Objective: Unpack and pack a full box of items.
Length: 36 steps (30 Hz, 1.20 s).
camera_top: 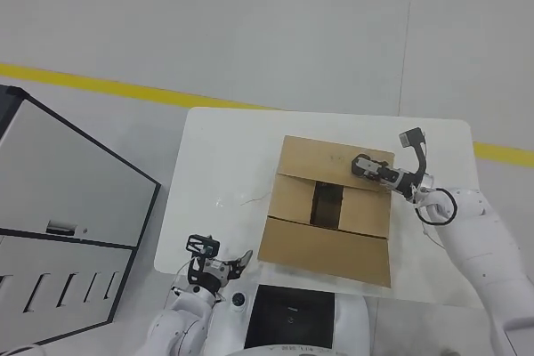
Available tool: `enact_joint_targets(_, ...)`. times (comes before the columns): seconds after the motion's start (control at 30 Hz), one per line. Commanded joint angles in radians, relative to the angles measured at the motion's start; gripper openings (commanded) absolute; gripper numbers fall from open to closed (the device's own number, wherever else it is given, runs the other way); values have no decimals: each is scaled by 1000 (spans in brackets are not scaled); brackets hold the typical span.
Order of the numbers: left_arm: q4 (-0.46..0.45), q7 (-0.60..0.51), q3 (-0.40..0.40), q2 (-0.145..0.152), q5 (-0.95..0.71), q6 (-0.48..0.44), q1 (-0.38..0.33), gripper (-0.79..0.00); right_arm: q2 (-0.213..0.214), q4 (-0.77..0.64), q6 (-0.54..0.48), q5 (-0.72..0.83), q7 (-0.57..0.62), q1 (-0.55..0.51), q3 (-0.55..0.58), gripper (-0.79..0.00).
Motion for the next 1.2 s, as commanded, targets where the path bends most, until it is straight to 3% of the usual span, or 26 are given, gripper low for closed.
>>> enact_joint_targets(0.0,-14,3,14,1,18,-10,-4,0,0,-2,1,4,3,-2,3,0)
enact_joint_targets(0.27,-64,25,49,3,18,-36,-25,0,4,-17,2,5,31,-6,15,0)
enact_joint_targets(0.8,-96,27,155,-10,-25,-7,-189,0,9,-23,15,12,48,-16,38,0)
enact_joint_targets(1.17,73,4,260,-36,-21,78,-387,0,18,-44,12,42,39,-40,81,0)
